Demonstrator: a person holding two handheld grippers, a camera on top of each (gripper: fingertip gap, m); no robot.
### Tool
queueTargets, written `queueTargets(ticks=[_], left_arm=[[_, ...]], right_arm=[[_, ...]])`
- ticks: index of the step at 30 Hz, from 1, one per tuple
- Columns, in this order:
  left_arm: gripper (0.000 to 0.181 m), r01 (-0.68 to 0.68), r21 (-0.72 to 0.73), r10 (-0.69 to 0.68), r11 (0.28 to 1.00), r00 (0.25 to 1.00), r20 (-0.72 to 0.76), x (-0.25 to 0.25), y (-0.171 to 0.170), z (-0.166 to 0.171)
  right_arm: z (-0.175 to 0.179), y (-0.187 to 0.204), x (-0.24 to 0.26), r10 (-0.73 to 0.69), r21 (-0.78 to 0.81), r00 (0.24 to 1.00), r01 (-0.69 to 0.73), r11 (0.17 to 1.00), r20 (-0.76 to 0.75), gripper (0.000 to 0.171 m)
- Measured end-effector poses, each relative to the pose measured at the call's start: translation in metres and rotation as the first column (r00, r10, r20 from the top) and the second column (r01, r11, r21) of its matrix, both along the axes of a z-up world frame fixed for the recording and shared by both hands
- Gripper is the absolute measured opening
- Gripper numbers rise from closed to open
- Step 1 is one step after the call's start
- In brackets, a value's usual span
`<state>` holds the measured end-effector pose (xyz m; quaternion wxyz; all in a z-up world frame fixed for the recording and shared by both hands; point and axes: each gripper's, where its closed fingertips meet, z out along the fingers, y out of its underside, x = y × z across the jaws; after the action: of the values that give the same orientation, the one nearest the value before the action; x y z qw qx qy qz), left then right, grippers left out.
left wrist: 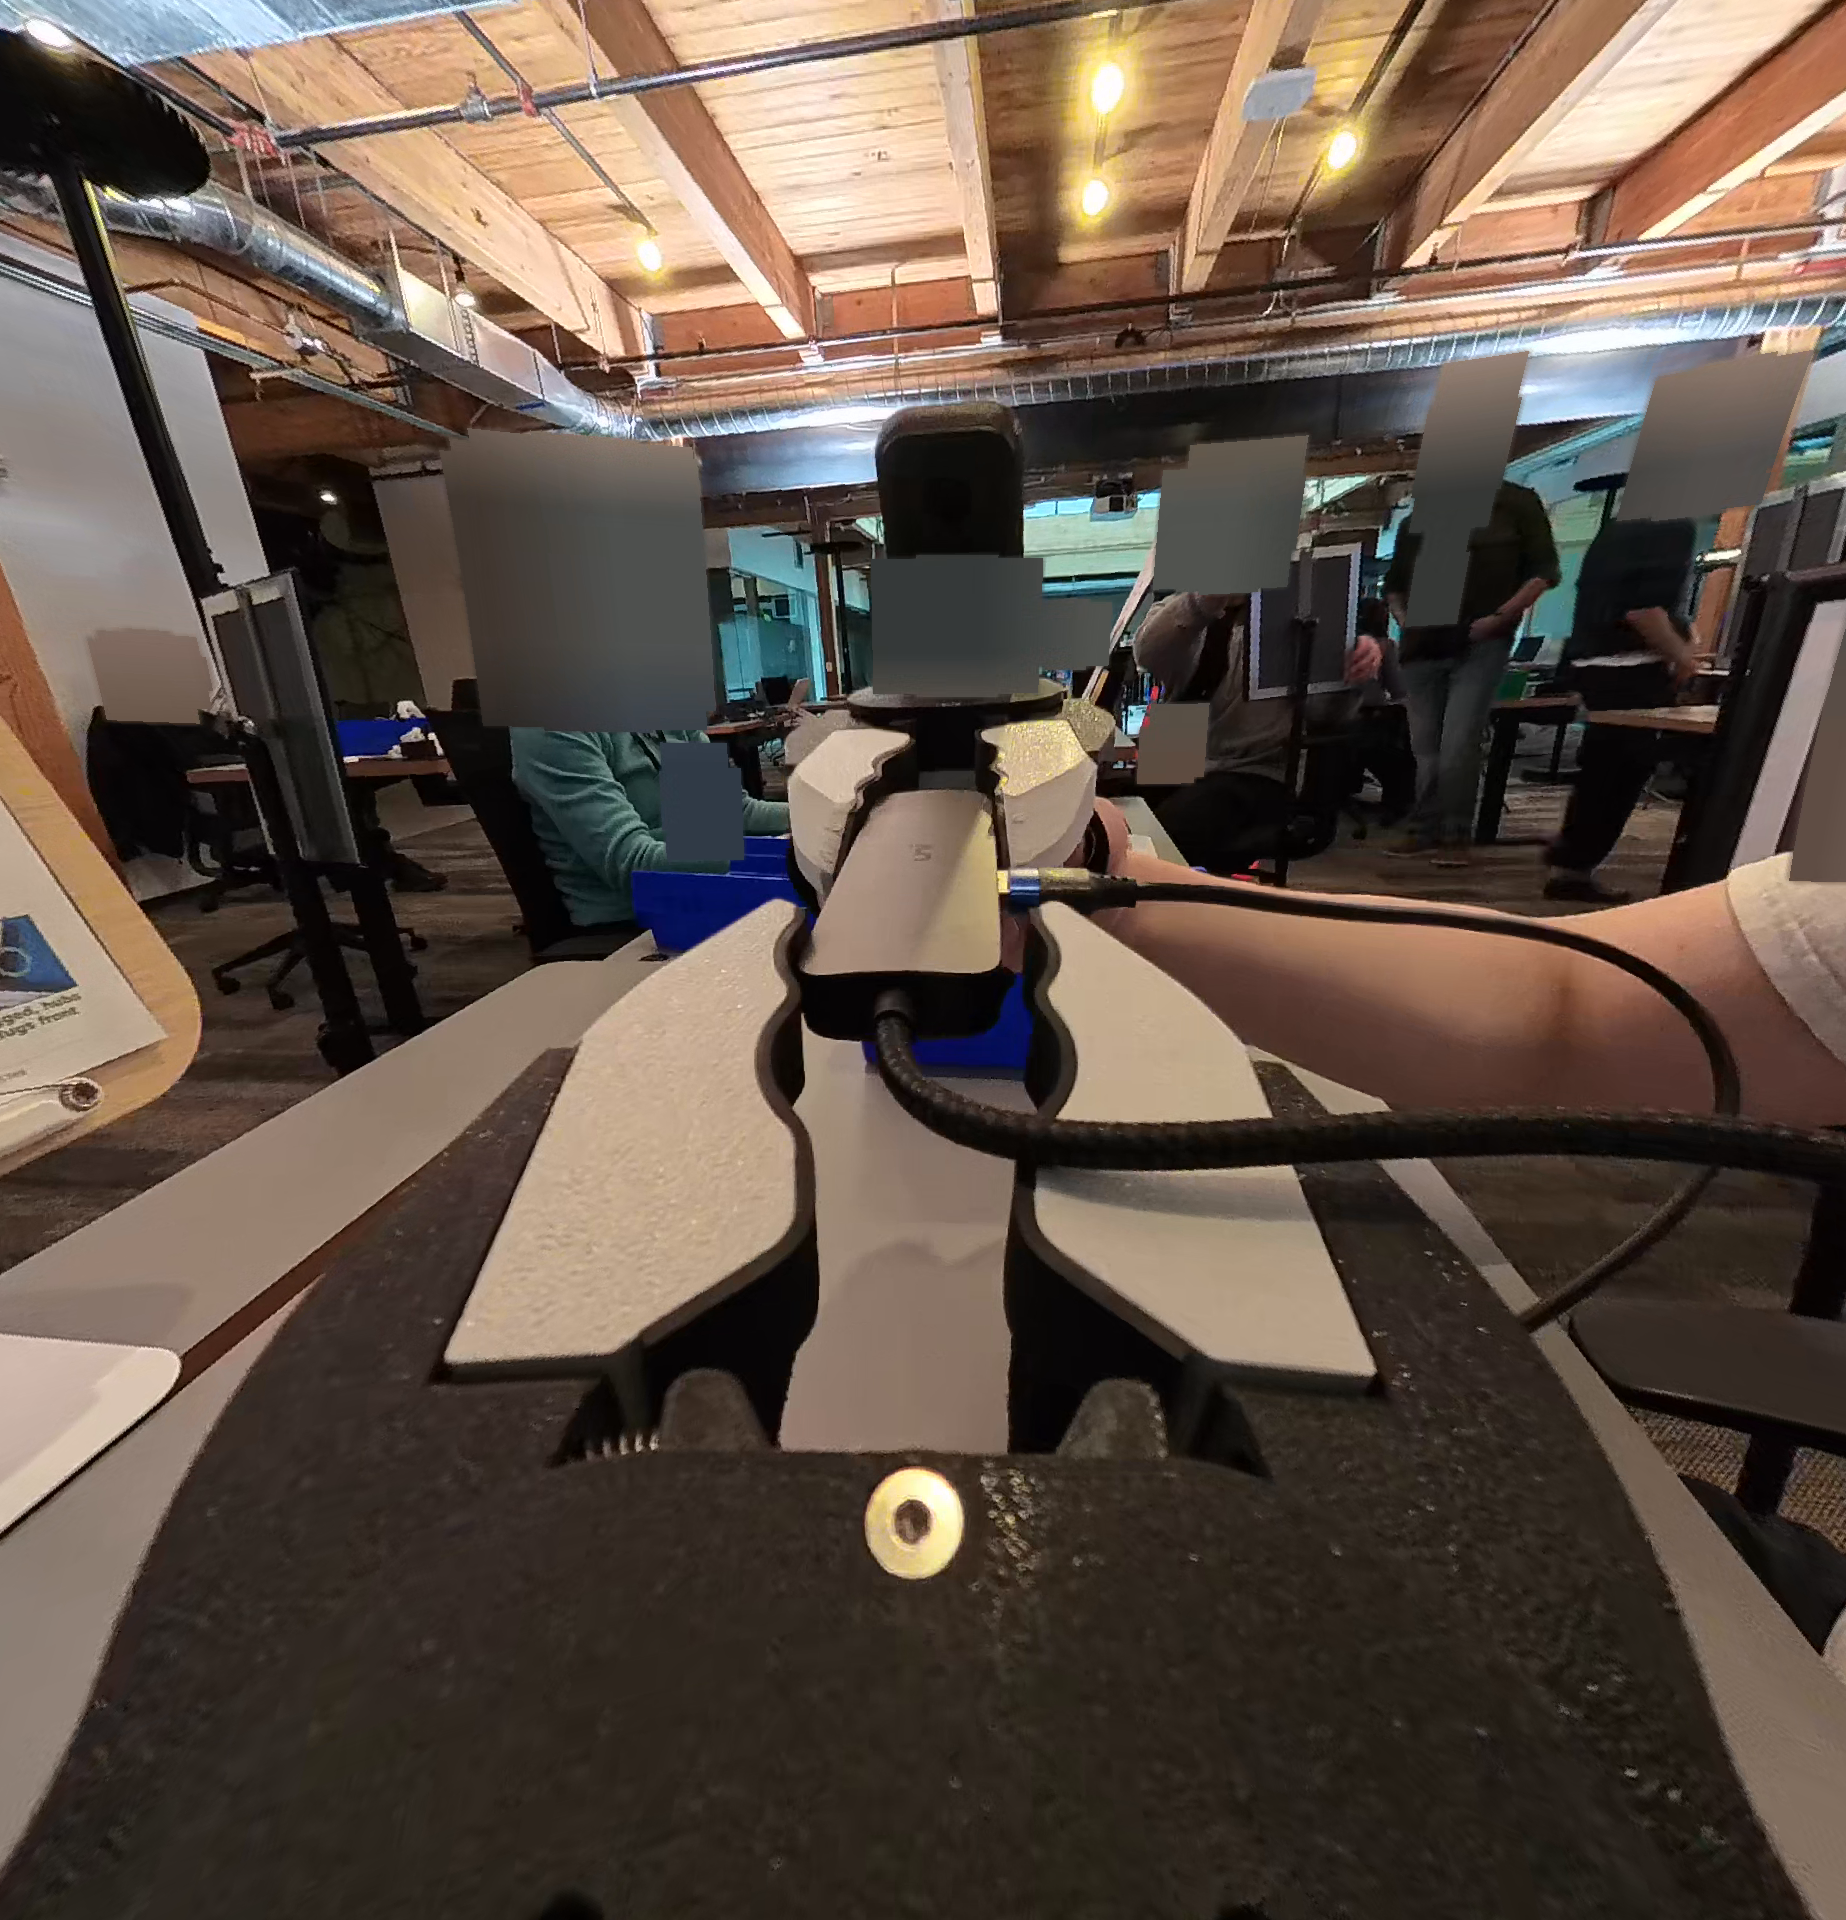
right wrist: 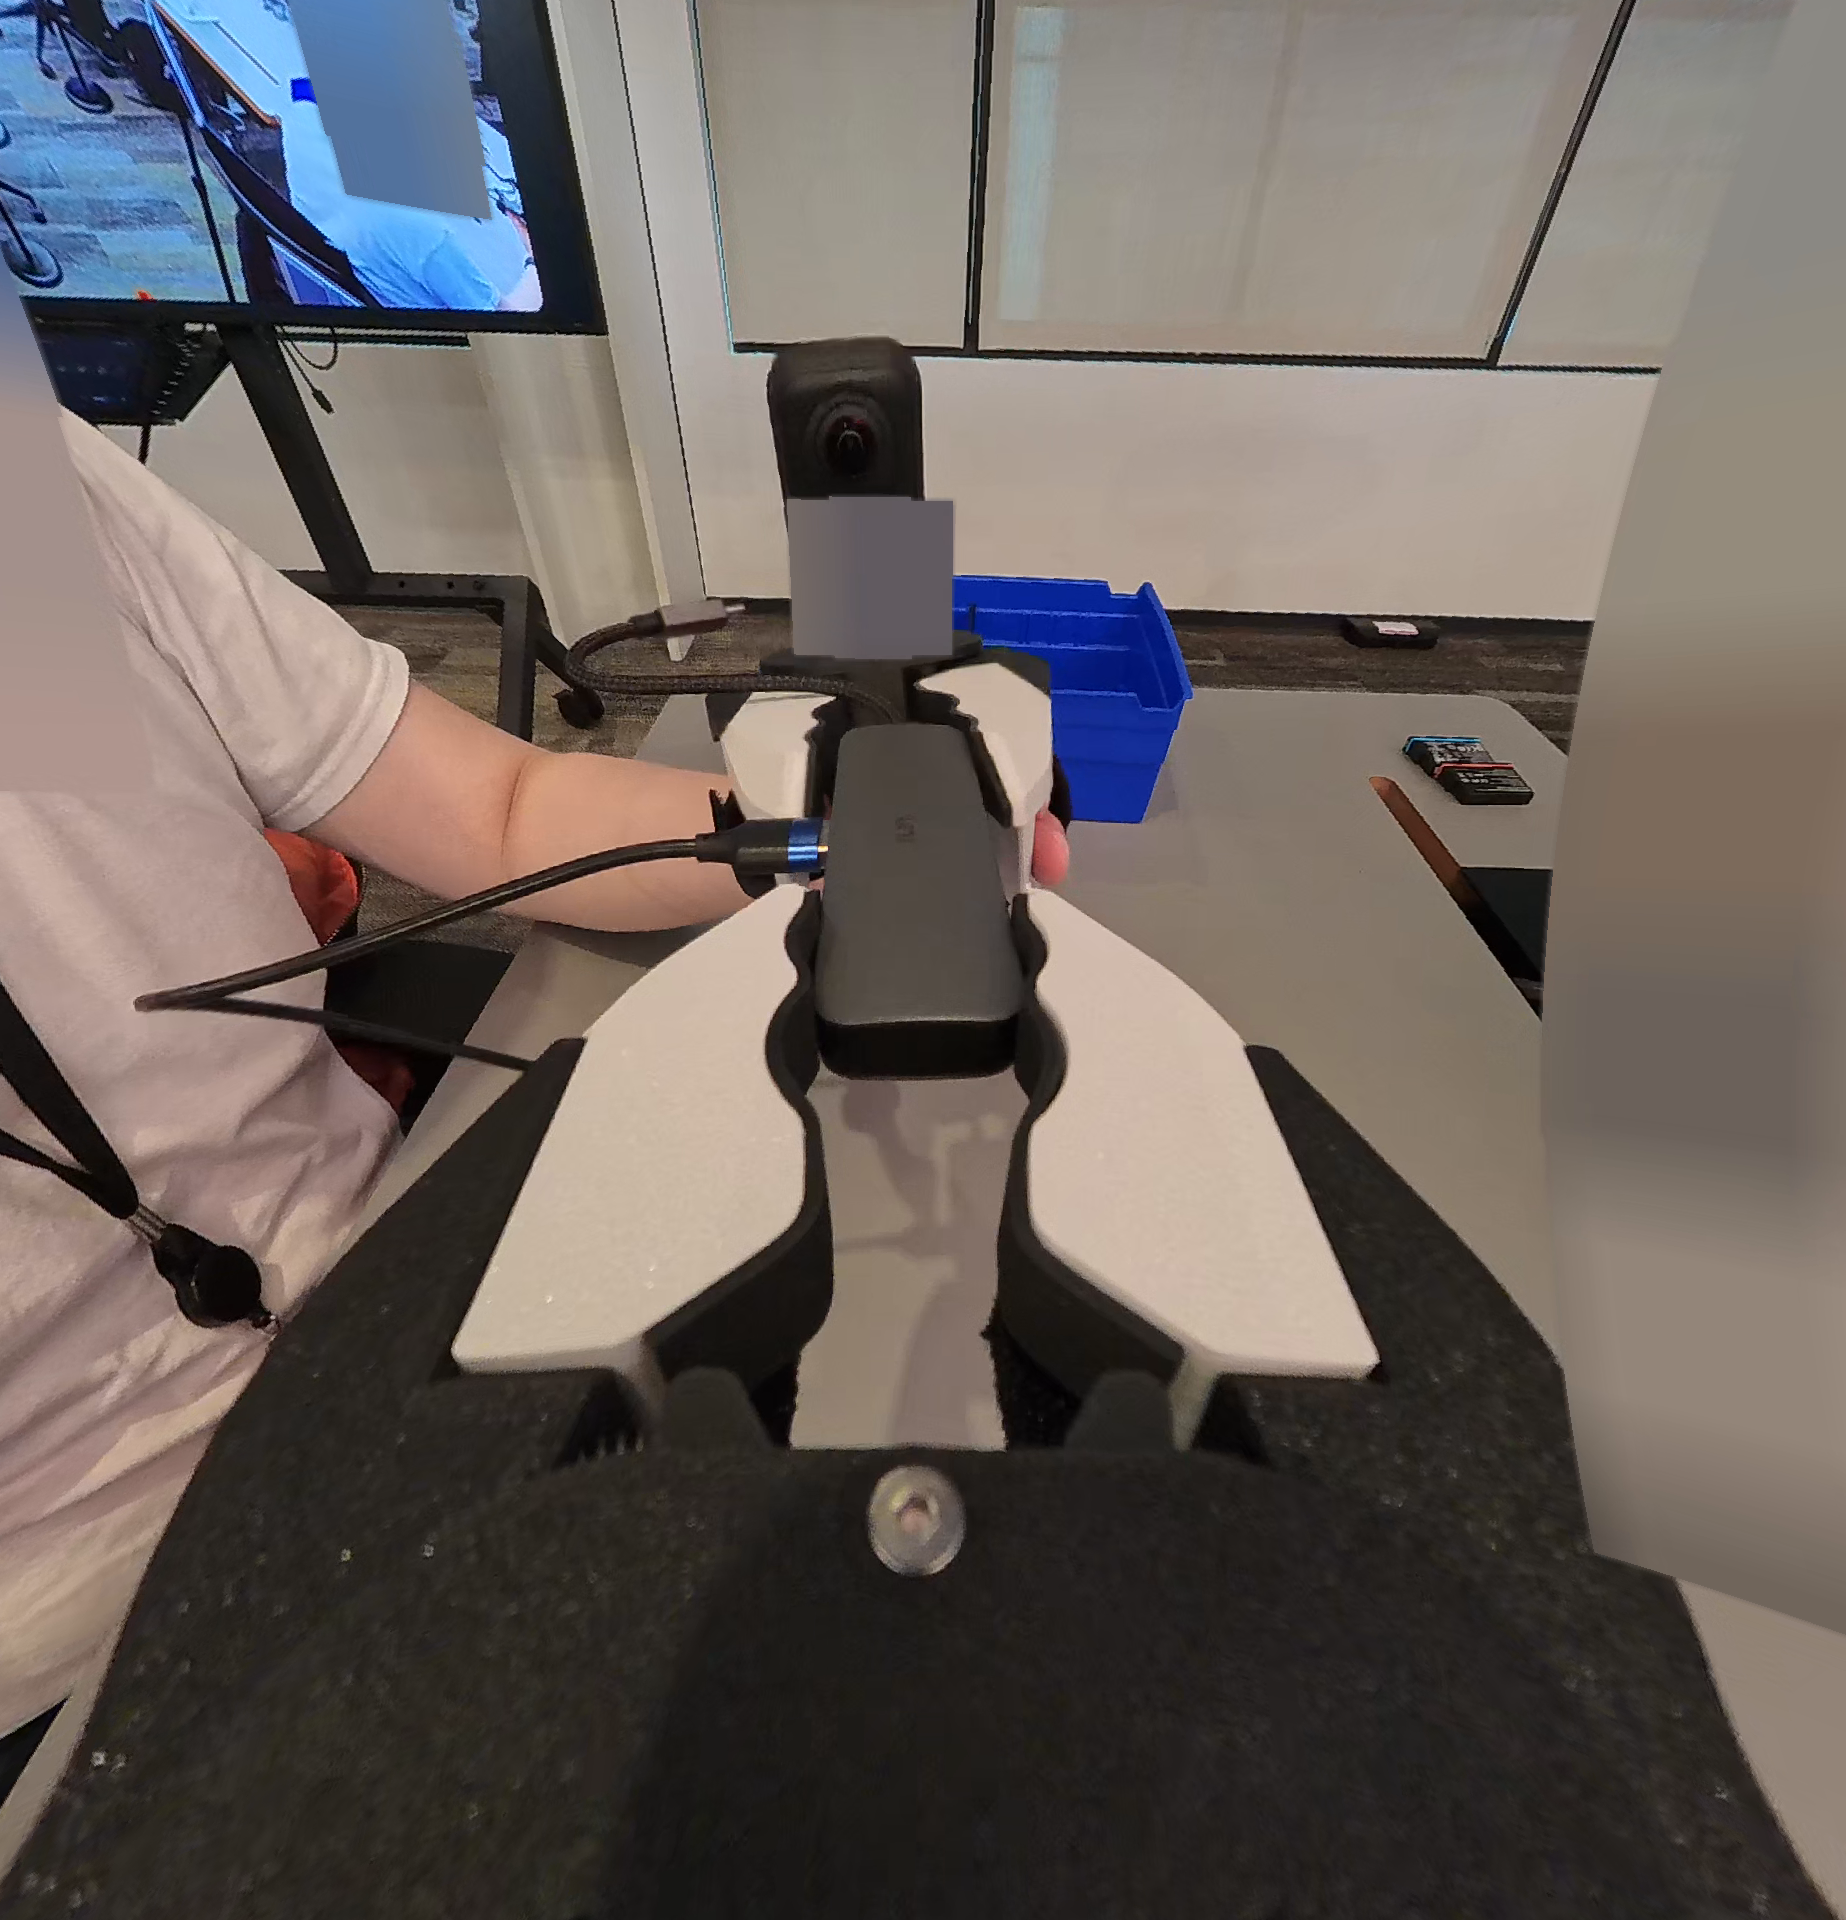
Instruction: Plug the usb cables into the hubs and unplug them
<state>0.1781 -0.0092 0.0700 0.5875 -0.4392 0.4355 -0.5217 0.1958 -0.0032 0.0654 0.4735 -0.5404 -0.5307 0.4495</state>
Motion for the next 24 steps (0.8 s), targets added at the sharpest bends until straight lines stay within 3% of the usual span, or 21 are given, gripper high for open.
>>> queueTargets(ticks=[24], left_arm=[[0.035, -0.045, 0.022, 0.046, 0.999, 0.996, -0.073, 0.0, 0.007, -0.011]], right_arm=[[-0.011, 0.004, 0.001, 0.007, 0.009, 0.999, -0.007, 1.0, 0.033, 0.034]])
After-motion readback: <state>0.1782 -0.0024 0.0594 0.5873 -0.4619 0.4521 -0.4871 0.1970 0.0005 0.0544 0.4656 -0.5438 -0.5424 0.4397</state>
